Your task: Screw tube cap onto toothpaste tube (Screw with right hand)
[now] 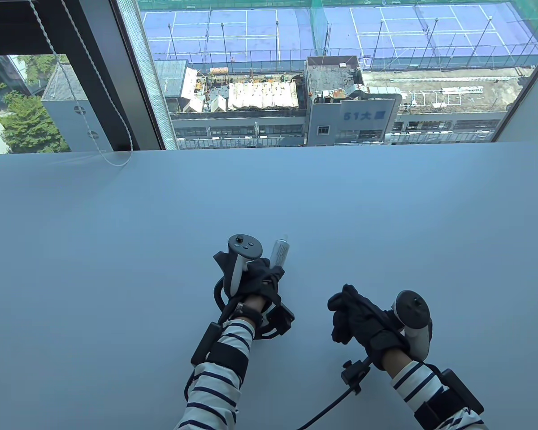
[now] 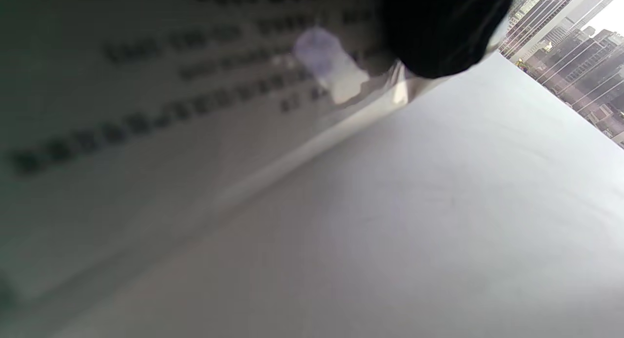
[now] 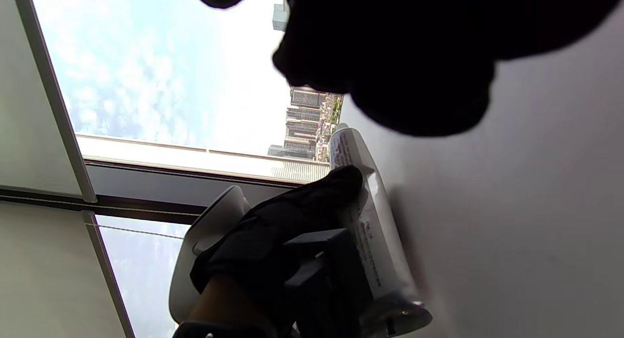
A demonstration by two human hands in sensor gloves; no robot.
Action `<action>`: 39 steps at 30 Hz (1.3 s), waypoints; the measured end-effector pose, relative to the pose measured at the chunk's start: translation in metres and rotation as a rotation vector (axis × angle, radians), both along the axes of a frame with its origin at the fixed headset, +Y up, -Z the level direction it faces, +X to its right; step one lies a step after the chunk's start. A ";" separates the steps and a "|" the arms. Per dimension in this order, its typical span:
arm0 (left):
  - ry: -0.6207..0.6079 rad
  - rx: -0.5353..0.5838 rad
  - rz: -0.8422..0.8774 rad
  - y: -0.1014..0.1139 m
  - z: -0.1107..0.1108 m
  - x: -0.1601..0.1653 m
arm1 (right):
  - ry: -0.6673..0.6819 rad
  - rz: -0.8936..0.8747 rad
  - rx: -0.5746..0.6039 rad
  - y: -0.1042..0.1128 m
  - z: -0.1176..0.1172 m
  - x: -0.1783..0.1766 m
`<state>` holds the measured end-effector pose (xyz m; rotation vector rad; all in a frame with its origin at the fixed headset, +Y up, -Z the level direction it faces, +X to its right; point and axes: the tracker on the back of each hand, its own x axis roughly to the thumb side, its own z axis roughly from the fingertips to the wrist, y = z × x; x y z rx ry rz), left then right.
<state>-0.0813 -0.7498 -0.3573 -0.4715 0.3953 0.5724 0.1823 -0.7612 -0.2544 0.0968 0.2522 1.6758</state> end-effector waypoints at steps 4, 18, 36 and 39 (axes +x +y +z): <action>0.008 0.021 -0.053 0.000 -0.005 0.010 | -0.002 0.005 -0.005 -0.001 0.000 0.001; -0.108 -0.037 -0.452 -0.002 -0.003 0.029 | 0.002 0.031 -0.016 -0.002 0.000 0.001; -0.328 0.389 -0.547 0.024 0.022 -0.004 | -0.058 0.218 0.124 0.010 -0.003 0.003; -0.471 0.580 -0.535 0.041 0.037 -0.026 | -0.033 0.455 0.268 0.023 -0.005 0.003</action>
